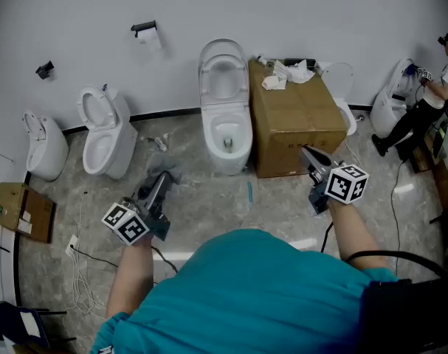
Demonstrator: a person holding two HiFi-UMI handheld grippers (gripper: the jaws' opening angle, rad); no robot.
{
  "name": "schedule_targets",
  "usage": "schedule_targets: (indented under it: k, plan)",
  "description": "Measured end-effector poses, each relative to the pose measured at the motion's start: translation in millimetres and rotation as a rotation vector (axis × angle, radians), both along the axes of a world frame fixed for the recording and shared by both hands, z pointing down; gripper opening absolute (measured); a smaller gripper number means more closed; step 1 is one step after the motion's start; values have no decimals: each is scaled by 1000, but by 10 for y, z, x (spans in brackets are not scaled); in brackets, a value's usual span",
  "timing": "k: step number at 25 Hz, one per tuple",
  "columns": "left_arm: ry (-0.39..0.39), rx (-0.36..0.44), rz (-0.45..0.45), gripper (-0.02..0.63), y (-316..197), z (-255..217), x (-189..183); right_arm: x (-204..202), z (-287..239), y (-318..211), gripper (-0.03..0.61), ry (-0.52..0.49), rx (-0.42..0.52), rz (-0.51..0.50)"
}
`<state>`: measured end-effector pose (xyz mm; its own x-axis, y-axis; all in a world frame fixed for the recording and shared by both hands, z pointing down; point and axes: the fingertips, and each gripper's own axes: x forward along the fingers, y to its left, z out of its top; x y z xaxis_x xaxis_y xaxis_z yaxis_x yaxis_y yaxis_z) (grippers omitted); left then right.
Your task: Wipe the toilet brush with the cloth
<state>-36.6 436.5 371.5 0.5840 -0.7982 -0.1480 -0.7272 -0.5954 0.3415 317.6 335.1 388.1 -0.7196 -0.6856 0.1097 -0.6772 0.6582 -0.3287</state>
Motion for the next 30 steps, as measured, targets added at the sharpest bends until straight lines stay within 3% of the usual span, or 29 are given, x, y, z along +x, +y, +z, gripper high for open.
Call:
schedule_targets:
  k: [14,24,30]
  plan:
    - [-8,-2,12,21,-185,-49,632,571,-77,-94,-5,9,18,-26]
    - [-1,-57,26,21,-380,123,1369,1168,139,-243,-5,14,-15,-52]
    - [-9,-92,27,21,-548,247,1420,1137,317,-448,-5,9,-47,-70]
